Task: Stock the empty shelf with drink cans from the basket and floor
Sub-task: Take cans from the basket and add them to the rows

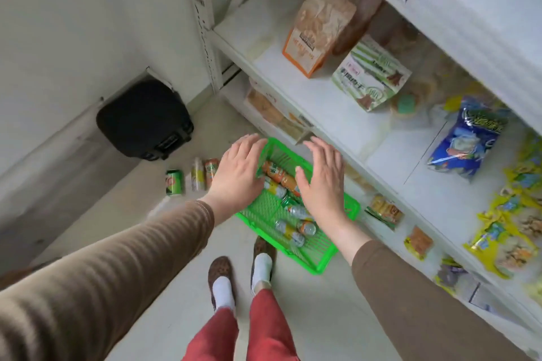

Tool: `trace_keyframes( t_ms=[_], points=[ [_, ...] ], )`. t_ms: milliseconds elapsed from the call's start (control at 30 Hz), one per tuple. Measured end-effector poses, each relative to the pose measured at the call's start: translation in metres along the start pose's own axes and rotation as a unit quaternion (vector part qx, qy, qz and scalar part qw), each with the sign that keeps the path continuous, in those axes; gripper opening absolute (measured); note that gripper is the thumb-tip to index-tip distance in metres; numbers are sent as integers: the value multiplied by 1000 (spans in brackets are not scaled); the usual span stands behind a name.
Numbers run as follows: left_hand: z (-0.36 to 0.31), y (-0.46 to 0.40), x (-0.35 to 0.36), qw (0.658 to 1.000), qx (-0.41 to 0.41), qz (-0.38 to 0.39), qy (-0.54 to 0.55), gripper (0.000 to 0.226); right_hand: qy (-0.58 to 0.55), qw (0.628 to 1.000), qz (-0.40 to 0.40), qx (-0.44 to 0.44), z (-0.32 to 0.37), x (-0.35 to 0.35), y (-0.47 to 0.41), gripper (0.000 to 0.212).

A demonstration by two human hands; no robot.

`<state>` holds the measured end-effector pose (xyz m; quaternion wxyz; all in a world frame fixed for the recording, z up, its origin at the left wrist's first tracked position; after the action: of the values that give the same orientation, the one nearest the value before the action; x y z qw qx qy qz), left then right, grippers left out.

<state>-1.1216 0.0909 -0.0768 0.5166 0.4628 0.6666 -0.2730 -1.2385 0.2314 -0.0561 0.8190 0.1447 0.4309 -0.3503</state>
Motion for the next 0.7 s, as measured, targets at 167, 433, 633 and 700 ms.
trace_keyframes(
  t_ms=[167, 433, 633, 700],
  points=[
    [17, 25, 137, 992, -40, 122, -9, 84, -49, 985, 57, 154, -102, 104, 54, 47],
    [36, 5, 314, 973, -95, 208, -12, 84, -8, 959, 219, 180, -232, 266, 70, 49],
    [57, -22, 395, 972, -86, 216, -20, 80, 18, 942, 276, 191, -296, 368, 47, 52],
    [67, -26, 412, 970, -93, 223, -22, 81, 51, 937, 281, 202, -312, 397, 43, 48]
  ],
)
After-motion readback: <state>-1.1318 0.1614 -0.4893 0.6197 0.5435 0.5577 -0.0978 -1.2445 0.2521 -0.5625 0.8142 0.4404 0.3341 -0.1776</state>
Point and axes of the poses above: each hand's wrist, its own y-axis away from the middle knuckle, its own x-axis out of the palm, z = x × y, the point moved 4 cm from there along -y, towards the middle knuckle, and after that the axes turned 12 degrees about -y, right-handed, at the moved point
